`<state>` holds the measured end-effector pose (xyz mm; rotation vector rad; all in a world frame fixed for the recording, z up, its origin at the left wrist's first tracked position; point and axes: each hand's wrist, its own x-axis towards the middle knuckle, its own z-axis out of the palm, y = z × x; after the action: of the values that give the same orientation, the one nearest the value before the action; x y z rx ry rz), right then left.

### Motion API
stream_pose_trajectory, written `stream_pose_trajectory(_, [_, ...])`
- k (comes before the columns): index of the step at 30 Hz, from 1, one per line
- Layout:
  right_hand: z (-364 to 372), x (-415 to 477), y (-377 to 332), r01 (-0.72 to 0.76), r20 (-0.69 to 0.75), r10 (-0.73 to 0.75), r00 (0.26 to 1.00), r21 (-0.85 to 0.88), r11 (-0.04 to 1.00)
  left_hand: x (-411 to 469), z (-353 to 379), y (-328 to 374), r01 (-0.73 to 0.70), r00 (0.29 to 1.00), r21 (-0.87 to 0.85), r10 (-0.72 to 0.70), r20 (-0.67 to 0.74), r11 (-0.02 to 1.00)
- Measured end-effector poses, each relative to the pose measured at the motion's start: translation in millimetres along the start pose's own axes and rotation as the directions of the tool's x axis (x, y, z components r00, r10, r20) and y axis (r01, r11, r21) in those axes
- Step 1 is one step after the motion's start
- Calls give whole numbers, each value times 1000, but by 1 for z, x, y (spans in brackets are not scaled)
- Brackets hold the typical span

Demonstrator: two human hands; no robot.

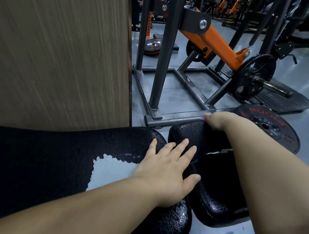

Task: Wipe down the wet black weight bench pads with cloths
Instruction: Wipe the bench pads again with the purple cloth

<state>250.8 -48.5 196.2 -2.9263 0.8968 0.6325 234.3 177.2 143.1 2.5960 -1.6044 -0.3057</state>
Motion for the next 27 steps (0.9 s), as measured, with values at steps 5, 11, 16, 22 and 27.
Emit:
stream_pose_trajectory(5, [9, 12, -42, 125, -26, -125, 992, -7, 992, 0, -1, -1, -2, 1000, -12, 2, -6, 1000])
stream_pose_trajectory(11, [4, -1, -59, 191, 32, -193, 981, 48, 980, -1, -8, 0, 6, 1000, -106, -5, 7, 994])
stream_pose_trajectory(16, [8, -14, -71, 219, -52, -214, 975, 138, 966, -20, -24, -8, 8, 1000, -183, -11, -11, 983])
stream_pose_trajectory(22, [25, -19, -69, 375, -142, -362, 921, 76, 924, -72, -37, -47, 97, 980, -170, -124, -156, 981])
stream_pose_trajectory(27, [41, -38, -69, 447, -197, -434, 879, 28, 894, -89, -37, -53, 181, 976, -125, -194, -101, 975])
